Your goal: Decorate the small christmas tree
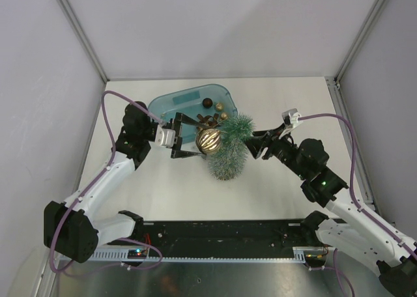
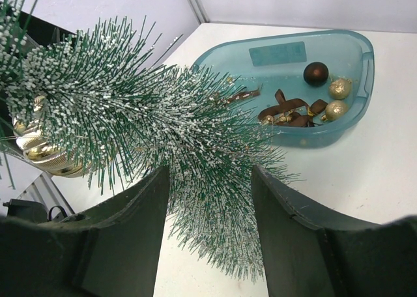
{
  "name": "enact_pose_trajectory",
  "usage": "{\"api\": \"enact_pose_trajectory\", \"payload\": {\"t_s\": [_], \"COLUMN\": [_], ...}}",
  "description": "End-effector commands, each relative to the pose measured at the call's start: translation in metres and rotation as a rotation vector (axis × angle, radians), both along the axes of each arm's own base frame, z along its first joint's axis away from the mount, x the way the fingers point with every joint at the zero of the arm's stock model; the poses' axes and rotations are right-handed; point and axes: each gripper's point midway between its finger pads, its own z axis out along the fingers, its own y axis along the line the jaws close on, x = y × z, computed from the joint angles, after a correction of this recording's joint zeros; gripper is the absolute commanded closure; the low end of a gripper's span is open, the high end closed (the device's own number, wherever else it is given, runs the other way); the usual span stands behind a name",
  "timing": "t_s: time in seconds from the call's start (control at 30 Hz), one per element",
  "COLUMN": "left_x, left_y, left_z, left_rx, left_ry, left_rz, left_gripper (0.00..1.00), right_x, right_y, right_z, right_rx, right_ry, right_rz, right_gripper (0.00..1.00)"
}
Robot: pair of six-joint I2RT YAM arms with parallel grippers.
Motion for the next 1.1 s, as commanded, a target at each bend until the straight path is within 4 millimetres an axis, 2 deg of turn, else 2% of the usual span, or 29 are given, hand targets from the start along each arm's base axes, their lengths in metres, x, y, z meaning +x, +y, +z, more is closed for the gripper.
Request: {"api": "enact_pose_trajectory", "payload": {"t_s": [0.0, 0.57, 1.07], "left_x": [-0.004, -0.032, -0.032], "left_y": [-0.001, 0.001, -0.009], "left_z": [0.023, 0.026, 0.034], "left_rx": [-0.03, -0.009, -0.032], "left_ry": [-0.071, -0.001, -0.04], "left_rz": [-0.021, -0.128, -0.132], "left_gripper": [0.37, 0.37, 0.37], "right_x": [-0.002, -0.002, -0.002], "right_y": [0.003, 0.003, 0.001], "right_z": [0.034, 0.036, 0.039], "right_rx": [0.051, 0.049, 0.045], "right_ry": [-0.082, -0.085, -0.09], "right_rz": [0.017, 0.013, 0.007], "right_gripper": [0.42, 0.42, 0.42]}}
